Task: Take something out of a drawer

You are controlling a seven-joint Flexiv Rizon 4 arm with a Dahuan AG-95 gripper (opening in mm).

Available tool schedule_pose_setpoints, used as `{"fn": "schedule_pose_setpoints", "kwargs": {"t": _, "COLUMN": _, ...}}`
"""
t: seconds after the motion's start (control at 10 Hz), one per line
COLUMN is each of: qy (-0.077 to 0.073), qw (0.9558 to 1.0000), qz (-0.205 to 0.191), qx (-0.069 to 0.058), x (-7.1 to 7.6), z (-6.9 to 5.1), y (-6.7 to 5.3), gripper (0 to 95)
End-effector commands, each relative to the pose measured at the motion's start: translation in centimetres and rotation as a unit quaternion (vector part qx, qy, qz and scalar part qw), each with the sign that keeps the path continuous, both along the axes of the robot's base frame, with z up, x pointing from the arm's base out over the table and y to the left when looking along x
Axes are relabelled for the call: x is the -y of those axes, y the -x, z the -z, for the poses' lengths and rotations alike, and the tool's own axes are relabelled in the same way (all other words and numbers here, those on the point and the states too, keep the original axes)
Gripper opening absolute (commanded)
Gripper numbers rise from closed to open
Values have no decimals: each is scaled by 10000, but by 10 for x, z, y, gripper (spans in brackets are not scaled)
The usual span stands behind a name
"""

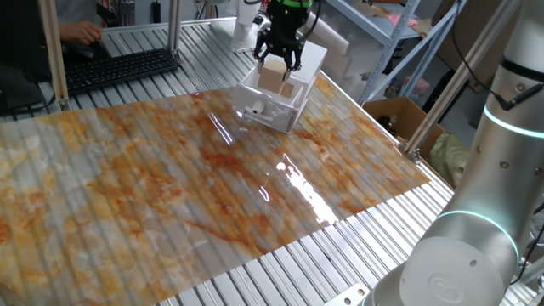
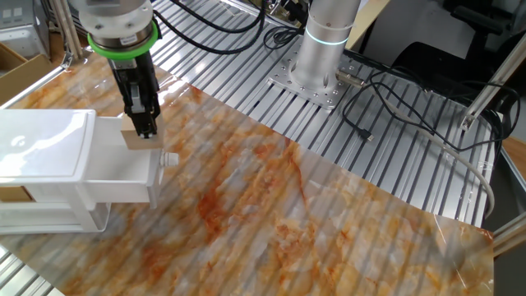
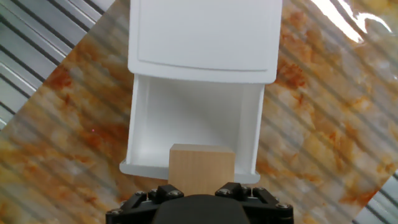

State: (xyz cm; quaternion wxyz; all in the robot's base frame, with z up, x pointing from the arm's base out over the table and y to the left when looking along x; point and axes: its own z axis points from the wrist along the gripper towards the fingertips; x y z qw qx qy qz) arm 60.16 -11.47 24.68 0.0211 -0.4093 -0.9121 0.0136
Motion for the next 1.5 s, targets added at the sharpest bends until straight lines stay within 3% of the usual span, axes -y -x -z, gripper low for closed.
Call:
{"fn": "schedule_pose_setpoints", "kwargs": {"t": 0.1, "qy": -12, "qw": 9987, "qz": -516, "qx": 7, "x": 0, "z": 0, "y": 0, "gripper": 0}}
{"fn": "schedule_pose_setpoints", "kwargs": {"t": 0.5, "qy": -117, "qw": 9908, "qz": -1347, "qx": 6, "x": 0, "z": 0, "y": 0, "gripper": 0}}
{"fn": "schedule_pose_setpoints", "kwargs": {"t": 0.6, "qy": -95, "qw": 9843, "qz": -1763, "qx": -3, "x": 0, "z": 0, "y": 0, "gripper": 0}}
{"fn": "schedule_pose_setpoints", "kwargs": {"t": 0.8, "qy": -158, "qw": 9767, "qz": -2142, "qx": 8, "x": 0, "z": 0, "y": 0, "gripper": 0}}
{"fn": "schedule_pose_setpoints", "kwargs": {"t": 0.9, "qy": -201, "qw": 9673, "qz": -2529, "qx": -14, "x": 0, "z": 0, "y": 0, "gripper": 0}}
{"fn": "schedule_pose_setpoints", "kwargs": {"t": 1.0, "qy": -240, "qw": 9649, "qz": -2614, "qx": -21, "x": 0, "z": 0, "y": 0, "gripper": 0}}
{"fn": "schedule_pose_setpoints", "kwargs": {"t": 1.3, "qy": -216, "qw": 9648, "qz": -2620, "qx": -26, "x": 0, "z": 0, "y": 0, "gripper": 0}}
{"fn": "schedule_pose_setpoints", "kwargs": {"t": 1.5, "qy": -252, "qw": 9619, "qz": -2720, "qx": -121, "x": -13, "z": -3, "y": 7, "gripper": 0}}
